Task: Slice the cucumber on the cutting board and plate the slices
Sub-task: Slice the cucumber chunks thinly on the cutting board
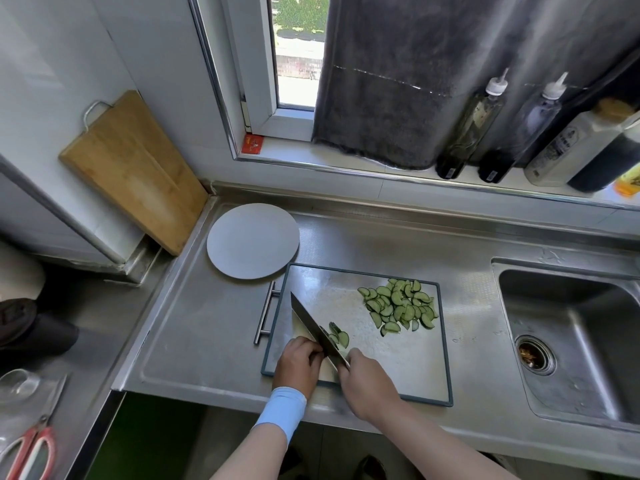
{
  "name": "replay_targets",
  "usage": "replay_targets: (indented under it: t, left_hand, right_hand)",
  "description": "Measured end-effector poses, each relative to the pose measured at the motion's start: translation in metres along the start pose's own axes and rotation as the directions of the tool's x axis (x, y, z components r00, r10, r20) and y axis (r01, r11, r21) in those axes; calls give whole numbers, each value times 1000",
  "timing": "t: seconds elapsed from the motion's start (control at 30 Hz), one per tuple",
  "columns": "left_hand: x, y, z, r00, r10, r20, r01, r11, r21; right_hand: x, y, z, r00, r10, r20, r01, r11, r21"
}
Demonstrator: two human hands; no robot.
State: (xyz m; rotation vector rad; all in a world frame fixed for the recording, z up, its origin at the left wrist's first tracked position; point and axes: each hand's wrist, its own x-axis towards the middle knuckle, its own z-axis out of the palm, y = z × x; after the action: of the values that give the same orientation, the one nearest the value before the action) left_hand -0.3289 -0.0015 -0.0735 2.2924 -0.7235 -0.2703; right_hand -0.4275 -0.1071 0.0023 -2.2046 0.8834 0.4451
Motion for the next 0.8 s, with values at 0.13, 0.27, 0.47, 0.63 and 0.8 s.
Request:
replay_targets:
  t: [0.13, 0.27, 0.47, 0.63, 0.8]
  left_hand:
    - [1, 2, -2, 1000, -19, 13, 19, 1000, -2]
    - [2, 4, -4, 1000, -24, 12, 25, 1000, -14]
    - [3, 1, -4, 999, -26, 20, 26, 999, -19]
    - [2, 2, -3, 999, -40, 4, 40, 999, -18]
    - [1, -2, 0, 1000, -29, -3, 29, 1000, -9]
  right_hand:
    - [-8, 3, 0, 1000, 4, -18, -3, 1000, 17]
    - [-16, 7, -1, 1000, -20, -17, 20, 1000, 2]
    - [-20, 11, -1, 999, -34, 1, 34, 998, -56]
    - [-16, 9, 2, 1000, -25, 8, 25, 997, -69]
    - [-5, 4, 7, 999, 14, 30, -12, 998, -68]
